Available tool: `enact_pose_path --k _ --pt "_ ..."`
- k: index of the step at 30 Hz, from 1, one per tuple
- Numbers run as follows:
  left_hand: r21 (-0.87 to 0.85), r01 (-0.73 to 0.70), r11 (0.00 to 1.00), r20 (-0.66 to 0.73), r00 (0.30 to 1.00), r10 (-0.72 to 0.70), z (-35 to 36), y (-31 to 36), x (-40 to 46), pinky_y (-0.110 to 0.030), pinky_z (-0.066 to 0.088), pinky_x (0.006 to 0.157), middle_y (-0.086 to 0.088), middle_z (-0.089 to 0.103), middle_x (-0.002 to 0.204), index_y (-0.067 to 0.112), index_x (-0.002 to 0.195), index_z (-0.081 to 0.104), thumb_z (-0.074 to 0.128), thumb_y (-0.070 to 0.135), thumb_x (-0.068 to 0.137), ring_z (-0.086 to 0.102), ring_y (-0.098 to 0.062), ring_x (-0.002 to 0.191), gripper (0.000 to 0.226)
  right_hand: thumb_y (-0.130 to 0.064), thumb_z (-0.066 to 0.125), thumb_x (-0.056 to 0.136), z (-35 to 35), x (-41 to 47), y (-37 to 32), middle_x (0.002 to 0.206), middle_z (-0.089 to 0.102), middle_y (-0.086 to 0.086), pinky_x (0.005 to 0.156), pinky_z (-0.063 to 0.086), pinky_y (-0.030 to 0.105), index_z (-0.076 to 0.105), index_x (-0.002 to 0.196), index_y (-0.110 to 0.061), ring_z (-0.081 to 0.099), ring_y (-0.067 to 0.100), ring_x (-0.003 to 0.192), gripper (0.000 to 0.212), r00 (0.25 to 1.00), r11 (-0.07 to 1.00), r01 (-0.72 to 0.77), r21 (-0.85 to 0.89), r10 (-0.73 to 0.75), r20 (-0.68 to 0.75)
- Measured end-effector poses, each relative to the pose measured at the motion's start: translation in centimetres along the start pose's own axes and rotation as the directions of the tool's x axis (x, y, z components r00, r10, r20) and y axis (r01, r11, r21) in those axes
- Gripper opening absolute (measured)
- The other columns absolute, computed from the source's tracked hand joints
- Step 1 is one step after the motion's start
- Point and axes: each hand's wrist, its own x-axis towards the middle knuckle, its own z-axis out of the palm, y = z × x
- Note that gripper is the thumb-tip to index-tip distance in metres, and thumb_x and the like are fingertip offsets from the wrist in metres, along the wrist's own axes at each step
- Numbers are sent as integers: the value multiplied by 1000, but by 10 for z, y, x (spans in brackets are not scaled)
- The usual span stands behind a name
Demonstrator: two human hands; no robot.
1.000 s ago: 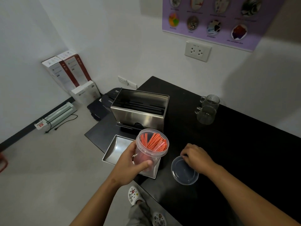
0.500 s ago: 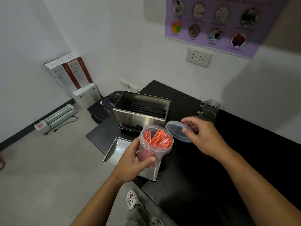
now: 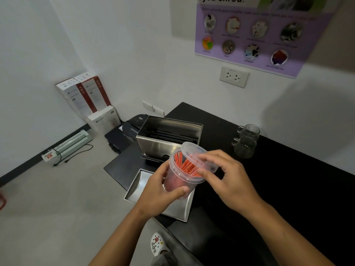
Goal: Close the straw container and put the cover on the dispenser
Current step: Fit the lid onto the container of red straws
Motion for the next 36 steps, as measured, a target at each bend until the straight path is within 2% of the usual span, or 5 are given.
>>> enact_pose_path --k 15,17,22,29,36 --pt "22 -36 999 71 997 35 -16 13 5 -25 55 102 4 67 142 33 153 51 89 45 81 64 -21 131 82 -50 70 91 9 13 -5 130 68 -12 104 52 34 80 110 -24 62 9 126 34 997 996 69 54 -70 26" --pt "28 -42 999 78 996 40 -15 15 6 -26 55 103 4 66 143 33 153 51 89 45 81 63 -21 132 82 -64 71 84 9 16 -3 141 59 -14 109 48 38 76 100 -37 51 7 137 32 998 999 7 36 -10 69" --pt "24 -29 999 93 995 27 -15 18 9 -22 53 102 2 68 140 34 151 52 93 42 79 64 -24 131 84 -82 73 70 13 18 7 161 33 -18 108 50 41 54 106 -31 44 -2 141 65 964 988 -131 78 109 242" --pt "-103 21 994 89 996 -12 -9 19 11 -30 59 100 0 67 139 30 152 52 94 29 77 66 -22 129 87 -46 82 72 22 19 14 148 49 -6 93 57 48 51 117 -28 60 17 126 57 989 979 -112 171 93 113" --pt "-199 111 974 -152 978 -143 3 13 6 -30 57 102 1 60 149 37 147 48 78 63 79 62 -16 135 79 -44 81 72 23 22 10 141 54 -9 96 57 44 53 128 -25 62 17 123 65 998 973 -58 223 60 -4"
